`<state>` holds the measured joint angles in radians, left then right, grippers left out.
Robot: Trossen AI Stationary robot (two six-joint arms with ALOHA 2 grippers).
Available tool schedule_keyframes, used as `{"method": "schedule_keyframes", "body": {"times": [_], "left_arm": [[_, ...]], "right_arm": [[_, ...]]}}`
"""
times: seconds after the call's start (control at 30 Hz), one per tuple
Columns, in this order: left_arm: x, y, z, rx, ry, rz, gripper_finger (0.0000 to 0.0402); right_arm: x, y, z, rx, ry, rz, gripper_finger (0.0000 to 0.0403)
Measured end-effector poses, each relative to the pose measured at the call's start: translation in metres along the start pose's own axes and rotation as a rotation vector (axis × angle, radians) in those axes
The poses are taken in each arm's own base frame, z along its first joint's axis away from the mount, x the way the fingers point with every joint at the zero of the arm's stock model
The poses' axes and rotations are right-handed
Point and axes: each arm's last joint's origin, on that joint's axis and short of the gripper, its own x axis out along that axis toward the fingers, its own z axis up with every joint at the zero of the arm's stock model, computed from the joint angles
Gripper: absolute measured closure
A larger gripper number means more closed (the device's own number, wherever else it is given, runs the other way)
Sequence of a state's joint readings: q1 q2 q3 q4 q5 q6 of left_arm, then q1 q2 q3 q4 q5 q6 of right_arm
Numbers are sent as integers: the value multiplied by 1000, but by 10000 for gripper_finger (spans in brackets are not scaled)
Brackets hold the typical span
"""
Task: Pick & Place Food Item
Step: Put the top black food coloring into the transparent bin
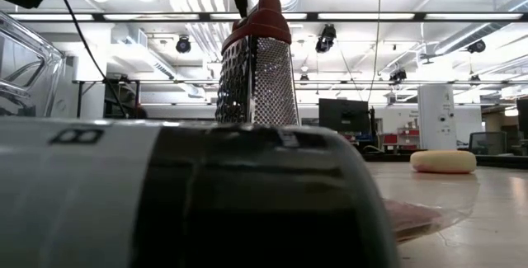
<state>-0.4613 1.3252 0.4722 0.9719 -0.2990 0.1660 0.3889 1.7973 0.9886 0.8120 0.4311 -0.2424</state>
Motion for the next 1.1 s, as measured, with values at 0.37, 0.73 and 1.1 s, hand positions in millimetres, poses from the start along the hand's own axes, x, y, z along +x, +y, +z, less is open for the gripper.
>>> {"method": "schedule_keyframes", "body": {"times": [0.37,0.73,1.1], "left_arm": [[6,5,-2,-12,1,12,149],[22,9,-2,-15,-8,-23,149],[37,9,-2,19,-5,-23,149]], "right_arm": [[1,-3,0,10,-10,5,300],[2,-5,0,11,-11,7,300],[2,-5,-1,12,-8,7,301]]}}
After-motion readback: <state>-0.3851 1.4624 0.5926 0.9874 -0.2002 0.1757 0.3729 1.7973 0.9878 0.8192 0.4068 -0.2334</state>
